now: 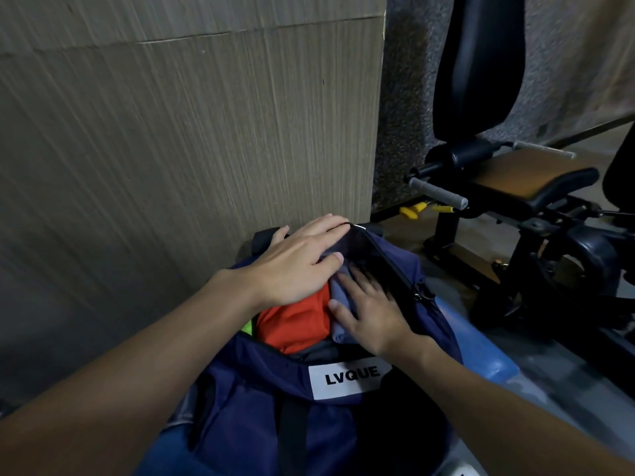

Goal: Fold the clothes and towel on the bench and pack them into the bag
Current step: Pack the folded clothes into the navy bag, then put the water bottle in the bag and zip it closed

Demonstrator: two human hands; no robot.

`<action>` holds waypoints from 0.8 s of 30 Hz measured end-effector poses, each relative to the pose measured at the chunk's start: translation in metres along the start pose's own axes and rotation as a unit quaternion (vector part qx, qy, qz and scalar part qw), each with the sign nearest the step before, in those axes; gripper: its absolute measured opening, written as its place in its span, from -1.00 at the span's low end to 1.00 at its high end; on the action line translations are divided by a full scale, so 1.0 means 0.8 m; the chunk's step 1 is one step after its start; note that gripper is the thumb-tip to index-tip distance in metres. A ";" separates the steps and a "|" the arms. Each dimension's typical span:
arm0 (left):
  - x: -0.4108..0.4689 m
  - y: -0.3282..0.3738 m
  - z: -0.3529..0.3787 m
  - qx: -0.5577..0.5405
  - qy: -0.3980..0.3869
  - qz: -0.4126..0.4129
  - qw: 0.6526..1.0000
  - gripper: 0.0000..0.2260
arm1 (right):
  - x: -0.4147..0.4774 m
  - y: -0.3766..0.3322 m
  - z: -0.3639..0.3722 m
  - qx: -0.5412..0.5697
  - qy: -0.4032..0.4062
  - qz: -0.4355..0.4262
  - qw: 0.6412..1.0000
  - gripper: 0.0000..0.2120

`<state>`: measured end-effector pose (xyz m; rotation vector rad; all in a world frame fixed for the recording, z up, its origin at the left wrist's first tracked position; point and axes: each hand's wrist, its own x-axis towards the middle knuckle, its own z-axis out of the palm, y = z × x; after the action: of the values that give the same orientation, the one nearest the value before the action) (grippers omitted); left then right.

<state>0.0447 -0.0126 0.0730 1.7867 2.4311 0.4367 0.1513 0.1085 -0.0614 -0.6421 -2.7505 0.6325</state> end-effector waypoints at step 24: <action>-0.019 -0.011 0.003 0.013 0.021 0.018 1.000 -0.54 | -0.023 -0.003 -0.012 -0.167 -0.032 -0.087 0.982 -0.31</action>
<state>0.0419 -0.0287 0.0671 1.8514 2.4468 0.4518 0.1696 0.1015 -0.0548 -0.4422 -2.9592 0.1566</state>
